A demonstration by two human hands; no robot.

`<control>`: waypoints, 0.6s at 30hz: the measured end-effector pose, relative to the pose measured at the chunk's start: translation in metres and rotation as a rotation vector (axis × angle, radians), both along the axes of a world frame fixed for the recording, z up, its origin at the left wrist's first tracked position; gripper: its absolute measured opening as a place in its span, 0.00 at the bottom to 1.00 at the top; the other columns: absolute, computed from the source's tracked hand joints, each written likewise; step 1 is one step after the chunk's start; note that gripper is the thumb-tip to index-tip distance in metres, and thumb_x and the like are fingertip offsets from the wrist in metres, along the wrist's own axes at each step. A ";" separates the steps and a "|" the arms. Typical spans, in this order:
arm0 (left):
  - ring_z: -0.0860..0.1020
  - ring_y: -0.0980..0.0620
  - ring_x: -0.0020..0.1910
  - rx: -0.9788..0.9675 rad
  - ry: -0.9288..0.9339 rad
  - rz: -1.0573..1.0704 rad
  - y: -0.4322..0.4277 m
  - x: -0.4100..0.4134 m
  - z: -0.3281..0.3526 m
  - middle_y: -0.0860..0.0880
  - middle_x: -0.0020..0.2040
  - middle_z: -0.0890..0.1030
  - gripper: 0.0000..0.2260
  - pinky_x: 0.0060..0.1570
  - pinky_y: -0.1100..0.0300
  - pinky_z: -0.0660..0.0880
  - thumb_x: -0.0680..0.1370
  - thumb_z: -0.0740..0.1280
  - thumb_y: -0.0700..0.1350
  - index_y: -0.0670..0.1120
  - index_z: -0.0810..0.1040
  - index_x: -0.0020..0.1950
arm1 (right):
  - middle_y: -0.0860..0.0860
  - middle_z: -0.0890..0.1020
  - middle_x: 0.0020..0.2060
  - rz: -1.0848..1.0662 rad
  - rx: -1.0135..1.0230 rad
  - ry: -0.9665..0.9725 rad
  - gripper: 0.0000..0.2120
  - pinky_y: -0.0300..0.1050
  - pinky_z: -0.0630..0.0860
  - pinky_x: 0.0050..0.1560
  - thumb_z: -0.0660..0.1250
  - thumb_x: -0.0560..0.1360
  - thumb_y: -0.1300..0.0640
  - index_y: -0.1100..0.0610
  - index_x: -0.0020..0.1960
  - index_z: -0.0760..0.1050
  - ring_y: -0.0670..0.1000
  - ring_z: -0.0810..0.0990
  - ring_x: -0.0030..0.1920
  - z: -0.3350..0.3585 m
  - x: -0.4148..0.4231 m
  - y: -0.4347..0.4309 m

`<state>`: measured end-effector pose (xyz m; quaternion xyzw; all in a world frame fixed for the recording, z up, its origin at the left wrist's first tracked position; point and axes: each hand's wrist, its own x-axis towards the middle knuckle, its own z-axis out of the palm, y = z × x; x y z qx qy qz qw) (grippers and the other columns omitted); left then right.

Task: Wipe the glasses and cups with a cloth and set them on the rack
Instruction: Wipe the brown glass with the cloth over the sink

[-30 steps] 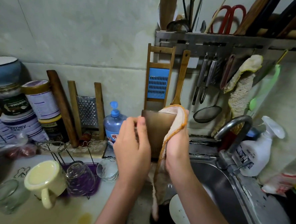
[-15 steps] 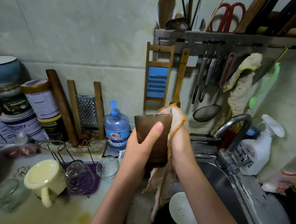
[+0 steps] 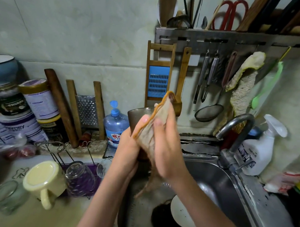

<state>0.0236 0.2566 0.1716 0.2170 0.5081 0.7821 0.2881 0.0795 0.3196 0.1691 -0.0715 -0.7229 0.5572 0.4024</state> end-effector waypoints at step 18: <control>0.84 0.54 0.43 0.182 -0.378 -0.182 0.000 -0.001 0.002 0.45 0.47 0.86 0.17 0.44 0.62 0.80 0.73 0.60 0.53 0.45 0.81 0.53 | 0.50 0.60 0.77 -0.037 0.509 -0.112 0.23 0.55 0.47 0.77 0.53 0.81 0.59 0.59 0.75 0.61 0.47 0.49 0.78 0.007 0.006 0.010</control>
